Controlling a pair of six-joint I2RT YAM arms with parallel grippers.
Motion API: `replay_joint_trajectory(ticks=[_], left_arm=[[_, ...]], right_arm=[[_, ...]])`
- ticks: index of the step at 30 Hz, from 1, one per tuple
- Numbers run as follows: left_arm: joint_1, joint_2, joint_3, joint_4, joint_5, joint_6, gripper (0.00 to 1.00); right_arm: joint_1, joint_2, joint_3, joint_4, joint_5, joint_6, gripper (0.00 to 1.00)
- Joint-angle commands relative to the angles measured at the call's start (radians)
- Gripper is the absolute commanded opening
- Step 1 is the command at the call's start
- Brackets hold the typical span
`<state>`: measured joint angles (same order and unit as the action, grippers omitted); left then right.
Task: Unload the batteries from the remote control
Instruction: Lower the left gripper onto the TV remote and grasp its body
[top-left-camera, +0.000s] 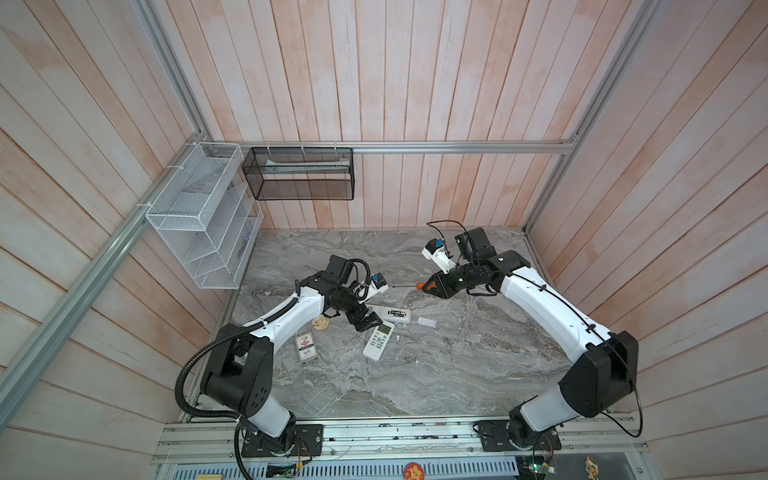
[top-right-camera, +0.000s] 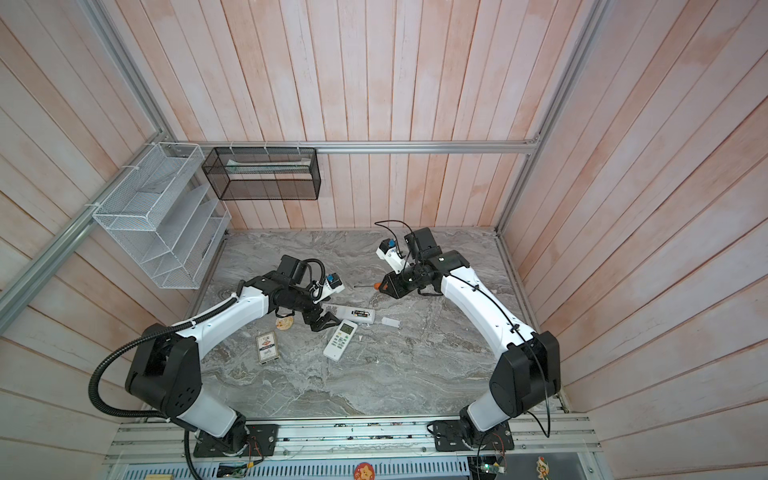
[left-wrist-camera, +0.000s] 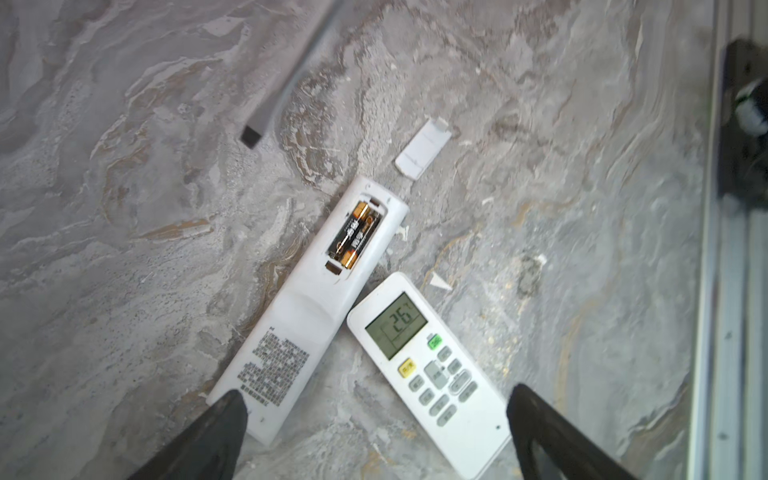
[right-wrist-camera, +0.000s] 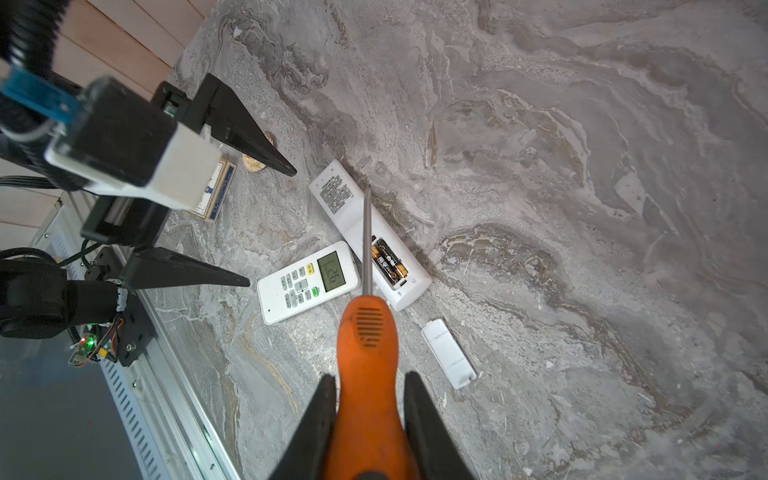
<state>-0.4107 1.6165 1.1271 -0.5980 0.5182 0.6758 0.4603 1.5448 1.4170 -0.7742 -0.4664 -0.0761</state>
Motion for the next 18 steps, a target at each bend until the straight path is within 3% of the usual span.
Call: replay_joint_trajectory(ticks=[1,3,10,18], left_arm=[[0.047,0.039,0.040,-0.051,-0.054,0.236,0.99],[0.085,0.047,0.048,-0.013,-0.056,0.269,0.99],[0.091,0.146,0.088,0.002,-0.086,0.422,0.99],[0.093,0.274,0.170,0.028,-0.109,0.477,0.99]], right_arm=[[-0.001,-0.014,0.001,-0.012,-0.050,-0.011,0.01],[0.000,-0.023,-0.015,-0.027,-0.066,-0.018,0.01],[-0.002,-0.060,-0.034,-0.076,-0.050,-0.015,0.01],[-0.002,-0.113,-0.036,-0.115,-0.072,0.040,0.01]])
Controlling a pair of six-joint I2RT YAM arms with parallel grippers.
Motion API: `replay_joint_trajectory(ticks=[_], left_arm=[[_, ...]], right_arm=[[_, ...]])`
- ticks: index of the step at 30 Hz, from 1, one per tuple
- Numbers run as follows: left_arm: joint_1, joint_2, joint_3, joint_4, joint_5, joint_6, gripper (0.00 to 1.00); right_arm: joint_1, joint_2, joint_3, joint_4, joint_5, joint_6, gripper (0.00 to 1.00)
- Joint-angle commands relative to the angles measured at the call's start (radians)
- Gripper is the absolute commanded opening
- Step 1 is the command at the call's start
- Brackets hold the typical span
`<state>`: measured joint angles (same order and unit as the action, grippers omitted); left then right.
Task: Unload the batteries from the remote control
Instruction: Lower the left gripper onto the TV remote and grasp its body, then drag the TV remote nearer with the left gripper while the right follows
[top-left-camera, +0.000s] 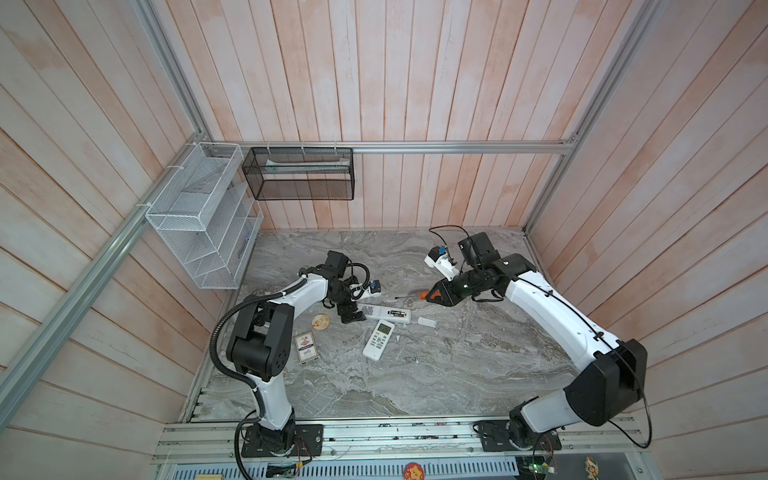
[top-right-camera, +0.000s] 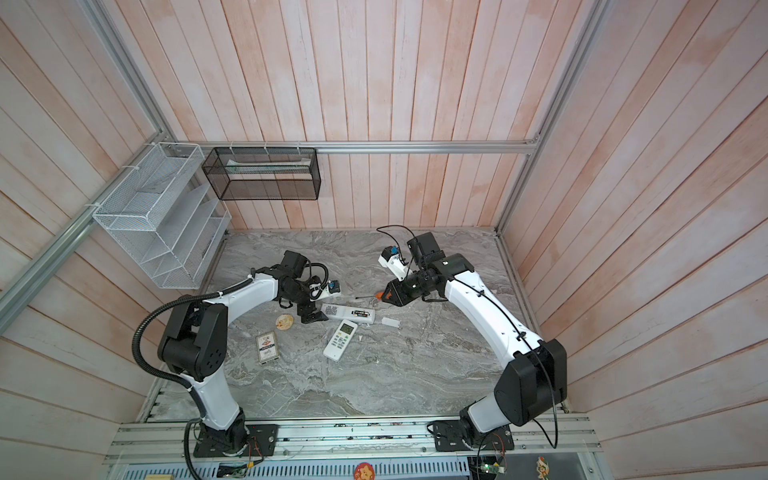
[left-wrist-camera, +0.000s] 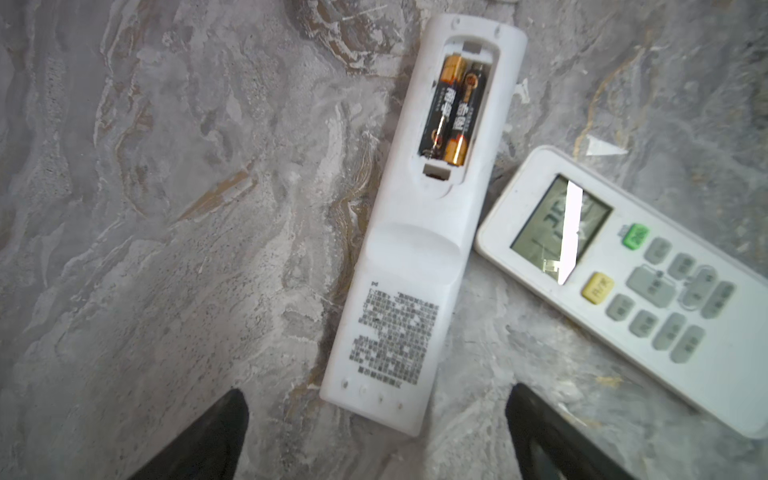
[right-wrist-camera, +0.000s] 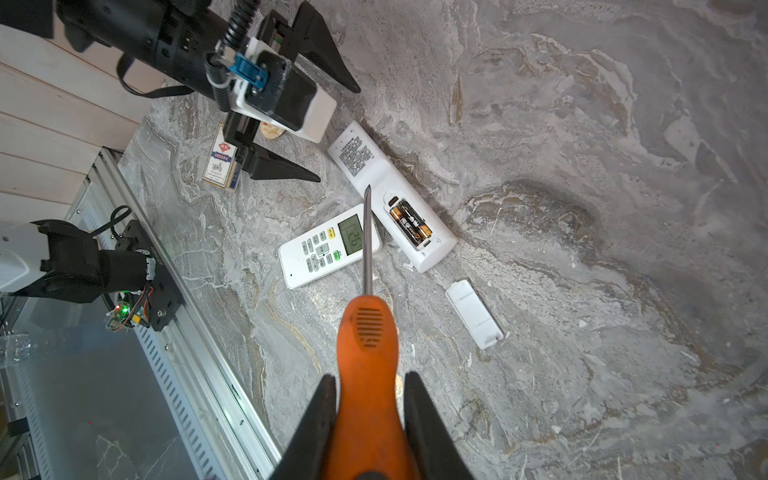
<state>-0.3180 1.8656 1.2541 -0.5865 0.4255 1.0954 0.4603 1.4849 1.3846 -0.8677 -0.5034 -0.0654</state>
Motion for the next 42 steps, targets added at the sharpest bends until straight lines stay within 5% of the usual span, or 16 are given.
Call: replay_joint_trajectory(ticks=[1,17,26,33,42], left_arm=[[0.002,0.032,0.049,0.021,-0.019,0.058,0.99],[-0.038,0.096,-0.005,0.039,0.019,0.139,0.91],[-0.038,0.109,-0.028,0.040,0.065,0.123,0.74],[-0.054,0.106,-0.055,0.065,0.026,0.106,0.49],[-0.066,0.060,-0.057,0.066,0.011,0.076,0.39]], right_arm=[[-0.002,-0.065,-0.018,-0.011,-0.035,0.045,0.01],[-0.003,-0.137,-0.085,0.062,-0.034,0.160,0.00],[-0.003,-0.197,-0.156,0.128,-0.048,0.225,0.00],[-0.004,-0.199,-0.164,0.145,-0.052,0.232,0.00],[-0.003,-0.205,-0.175,0.157,-0.057,0.224,0.00]])
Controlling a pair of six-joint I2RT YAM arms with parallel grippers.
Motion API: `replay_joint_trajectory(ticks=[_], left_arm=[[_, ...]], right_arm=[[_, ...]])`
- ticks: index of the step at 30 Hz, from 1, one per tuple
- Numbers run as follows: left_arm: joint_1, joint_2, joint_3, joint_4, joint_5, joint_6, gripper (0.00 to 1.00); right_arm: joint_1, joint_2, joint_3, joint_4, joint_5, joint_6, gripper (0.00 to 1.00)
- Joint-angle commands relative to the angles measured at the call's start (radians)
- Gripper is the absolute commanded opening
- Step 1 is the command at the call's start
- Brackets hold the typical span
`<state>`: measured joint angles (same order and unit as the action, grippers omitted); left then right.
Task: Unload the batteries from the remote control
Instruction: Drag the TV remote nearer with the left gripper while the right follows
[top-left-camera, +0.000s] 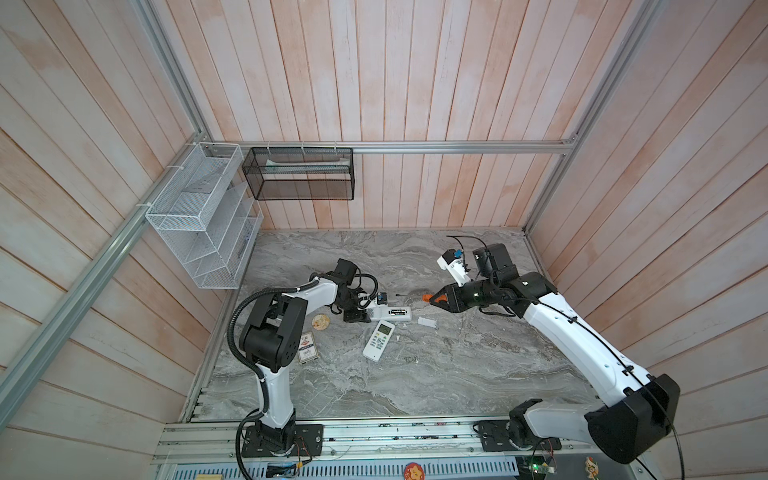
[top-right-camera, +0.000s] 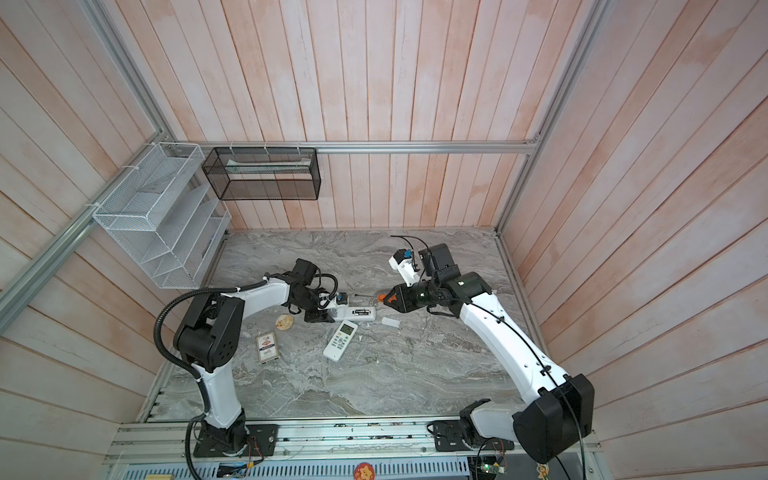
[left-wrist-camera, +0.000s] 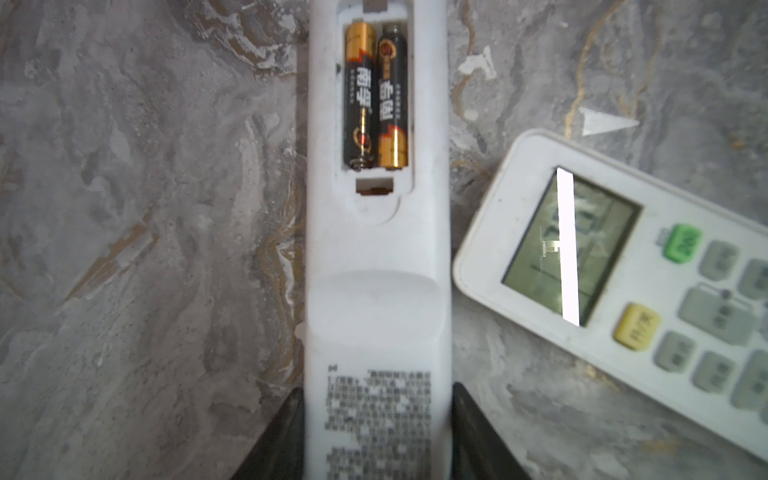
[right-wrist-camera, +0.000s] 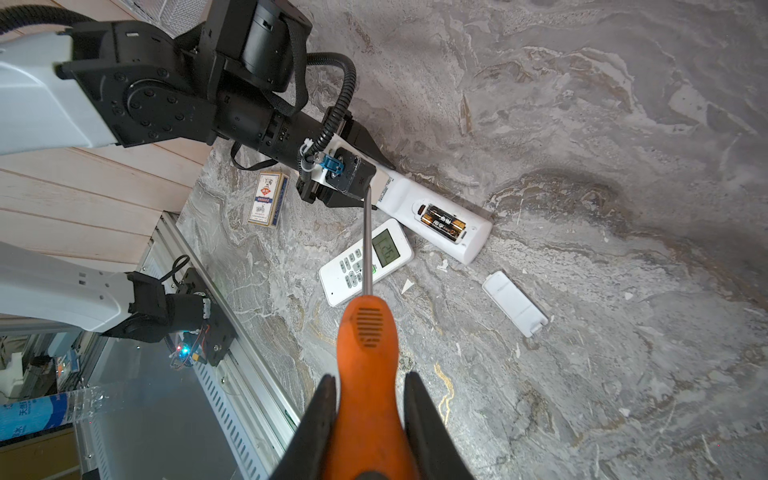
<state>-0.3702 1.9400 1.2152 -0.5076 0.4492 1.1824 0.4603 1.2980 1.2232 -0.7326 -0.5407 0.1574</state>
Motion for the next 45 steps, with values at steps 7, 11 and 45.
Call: replay_joint_trajectory(ticks=[7,11,45], left_arm=[[-0.010,-0.080,-0.002,-0.029,0.014,-0.043,0.29],[-0.010,-0.122,0.000,-0.041,0.024,-0.059,0.28],[-0.526,-0.388,-0.327,-0.144,-0.128,-0.697,0.25]], right_arm=[[-0.003,-0.021,-0.017,0.040,-0.025,0.008,0.00],[-0.003,-0.035,-0.021,0.035,-0.023,0.010,0.00],[-0.032,-0.203,-0.117,-0.167,0.051,0.017,0.00]])
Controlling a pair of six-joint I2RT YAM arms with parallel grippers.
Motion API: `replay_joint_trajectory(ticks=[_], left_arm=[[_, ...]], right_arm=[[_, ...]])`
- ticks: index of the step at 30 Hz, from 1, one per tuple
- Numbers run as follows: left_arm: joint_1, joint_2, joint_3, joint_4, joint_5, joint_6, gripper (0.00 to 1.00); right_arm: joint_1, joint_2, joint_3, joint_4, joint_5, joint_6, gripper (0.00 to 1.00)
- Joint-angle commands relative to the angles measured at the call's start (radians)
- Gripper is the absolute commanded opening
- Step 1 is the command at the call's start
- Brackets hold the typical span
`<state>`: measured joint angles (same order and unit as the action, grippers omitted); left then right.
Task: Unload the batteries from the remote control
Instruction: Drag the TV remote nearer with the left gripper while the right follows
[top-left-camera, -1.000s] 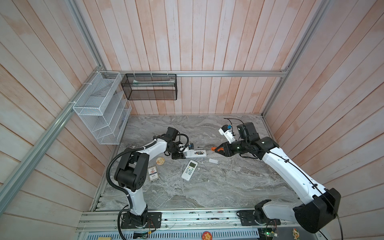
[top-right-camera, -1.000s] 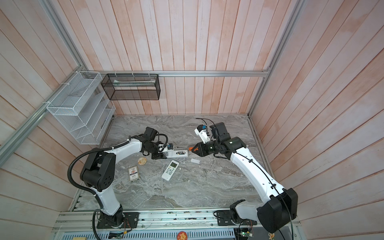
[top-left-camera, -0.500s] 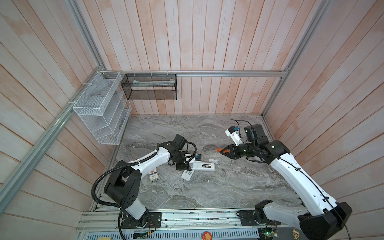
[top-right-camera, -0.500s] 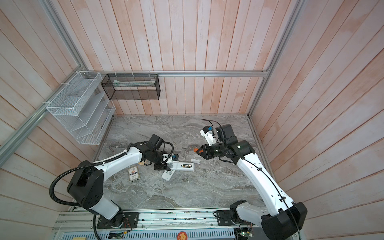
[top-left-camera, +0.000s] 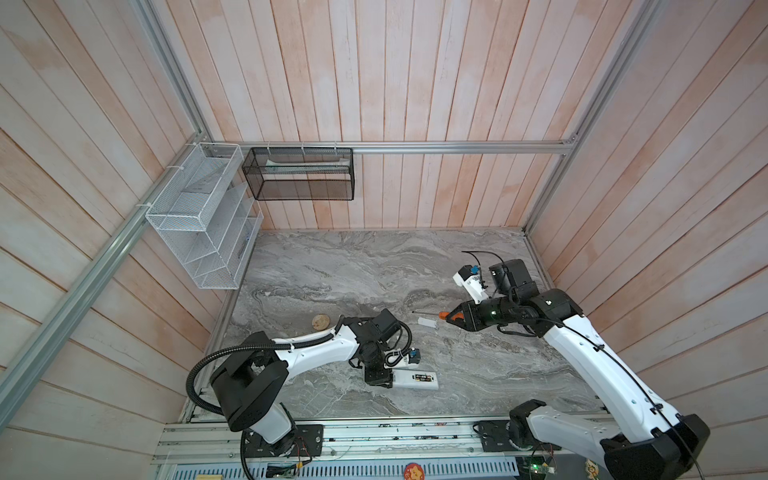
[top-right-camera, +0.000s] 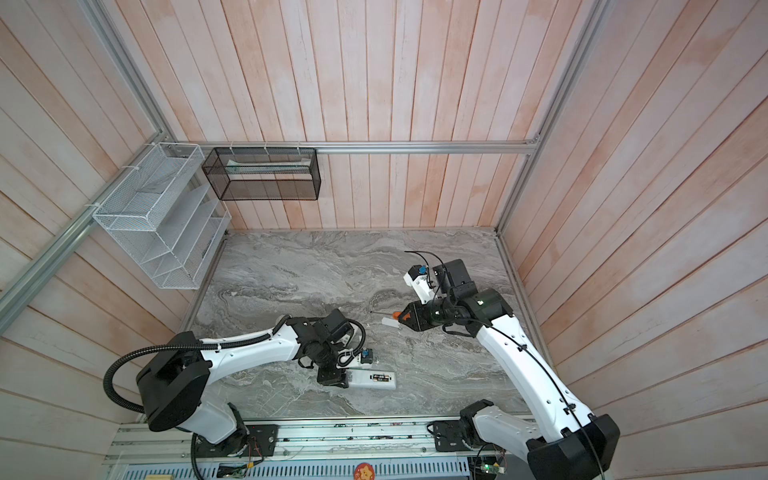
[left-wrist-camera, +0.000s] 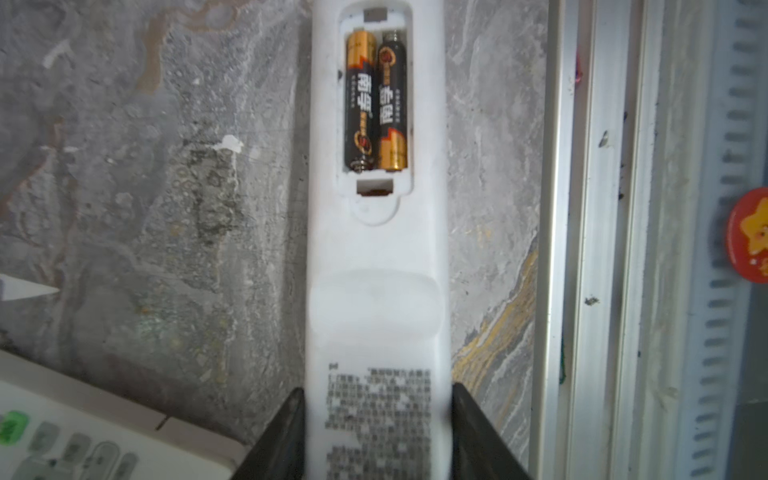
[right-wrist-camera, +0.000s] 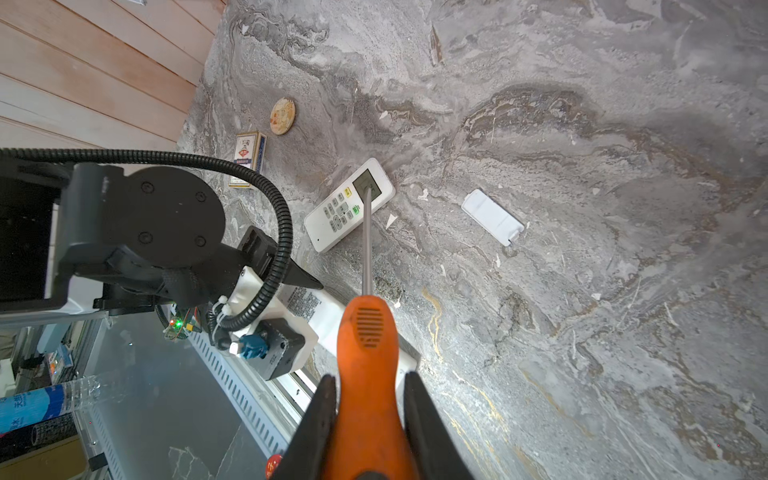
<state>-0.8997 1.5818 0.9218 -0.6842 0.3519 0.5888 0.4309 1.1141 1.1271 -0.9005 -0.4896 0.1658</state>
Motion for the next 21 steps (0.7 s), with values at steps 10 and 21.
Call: replay_joint_trajectory(ticks=[10,21], left_arm=[[0.037,-0.038,-0.152,0.219,-0.179,-0.193,0.25],[0.131,0.002,-0.207,0.309,-0.263,-0.042,0.25]], right_arm=[[0.005,-0.039,-0.058,0.046,-0.002,0.054,0.00],[0.053,0.028,0.024,-0.106,0.032,0.038,0.00]])
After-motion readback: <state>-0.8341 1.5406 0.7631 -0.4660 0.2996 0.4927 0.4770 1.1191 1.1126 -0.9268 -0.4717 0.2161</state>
